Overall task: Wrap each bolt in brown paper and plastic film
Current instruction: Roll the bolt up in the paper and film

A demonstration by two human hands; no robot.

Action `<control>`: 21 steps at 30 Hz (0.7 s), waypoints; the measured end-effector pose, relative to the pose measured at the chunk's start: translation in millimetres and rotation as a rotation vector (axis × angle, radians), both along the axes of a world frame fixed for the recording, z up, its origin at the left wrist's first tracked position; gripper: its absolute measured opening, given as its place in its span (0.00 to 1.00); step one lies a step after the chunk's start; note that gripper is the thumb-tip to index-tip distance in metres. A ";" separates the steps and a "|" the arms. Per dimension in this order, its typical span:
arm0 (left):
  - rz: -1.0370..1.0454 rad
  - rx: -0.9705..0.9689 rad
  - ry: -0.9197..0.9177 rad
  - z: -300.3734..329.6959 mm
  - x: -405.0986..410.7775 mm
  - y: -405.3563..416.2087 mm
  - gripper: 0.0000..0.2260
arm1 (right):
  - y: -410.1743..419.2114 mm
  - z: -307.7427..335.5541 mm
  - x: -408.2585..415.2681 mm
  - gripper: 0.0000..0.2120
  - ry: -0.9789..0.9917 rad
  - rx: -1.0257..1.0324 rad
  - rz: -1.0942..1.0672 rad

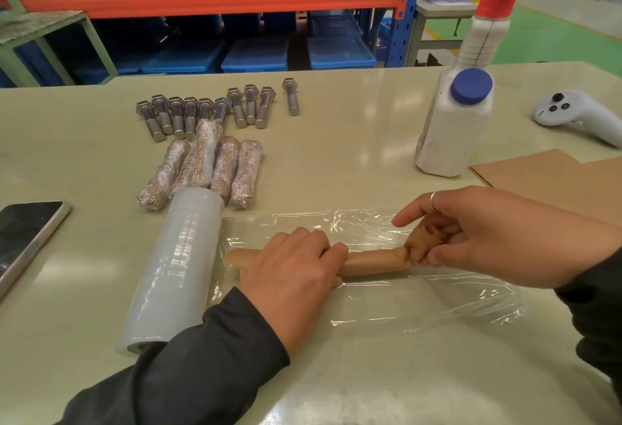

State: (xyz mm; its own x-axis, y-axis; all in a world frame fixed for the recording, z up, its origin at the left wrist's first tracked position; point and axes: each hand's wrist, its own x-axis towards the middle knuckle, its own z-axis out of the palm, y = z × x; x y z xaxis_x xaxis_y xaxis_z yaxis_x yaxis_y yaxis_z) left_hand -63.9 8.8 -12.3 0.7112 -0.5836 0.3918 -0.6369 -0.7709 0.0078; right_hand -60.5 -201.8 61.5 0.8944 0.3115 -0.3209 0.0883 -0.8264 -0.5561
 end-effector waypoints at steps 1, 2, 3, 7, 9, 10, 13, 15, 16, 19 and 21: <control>-0.003 -0.007 0.002 -0.1 0.4 -0.2 0.12 | -1.0 1.0 0.7 0.18 0.025 0.031 -0.013; -0.006 -0.011 0.002 0.1 0.6 -0.4 0.10 | -1.4 1.0 1.5 0.18 0.041 0.061 -0.033; -0.011 -0.012 -0.006 0.2 0.7 -0.4 0.08 | -1.2 0.0 2.9 0.17 0.045 0.086 -0.056; -0.025 -0.031 -0.003 -0.4 1.0 -0.5 0.08 | 3.6 -6.3 6.6 0.11 0.037 0.155 -0.160; -0.017 -0.037 0.015 -0.1 0.7 -0.9 0.12 | 7.1 -8.5 7.5 0.12 0.009 0.141 -0.187; -0.011 -0.037 0.018 0.3 0.8 -1.1 0.12 | 8.9 -9.3 7.9 0.11 -0.015 0.120 -0.189; -0.011 -0.049 0.025 0.4 1.2 -1.5 0.13 | 12.1 -11.1 8.1 0.08 -0.067 0.079 -0.176; -0.012 -0.059 0.034 0.2 1.0 -1.2 0.13 | 13.0 -11.7 8.0 0.07 -0.104 0.039 -0.146; -0.010 -0.061 0.039 0.3 0.7 -0.9 0.13 | 13.7 -11.9 8.1 0.06 -0.122 0.015 -0.125; -0.006 -0.054 0.039 0.7 0.2 -0.4 0.13 | 16.2 -11.7 8.5 0.06 -0.164 -0.035 -0.070; -0.009 -0.055 0.038 0.8 0.5 -0.3 0.13 | 17.8 -10.6 8.7 0.08 -0.191 -0.047 -0.035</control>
State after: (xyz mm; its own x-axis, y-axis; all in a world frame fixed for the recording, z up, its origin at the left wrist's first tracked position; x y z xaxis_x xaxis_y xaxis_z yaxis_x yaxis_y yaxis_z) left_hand -63.4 8.5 -11.5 0.7212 -0.5683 0.3960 -0.6420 -0.7631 0.0740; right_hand -51.8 -184.0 50.9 0.9505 0.2676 -0.1581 0.1589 -0.8555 -0.4929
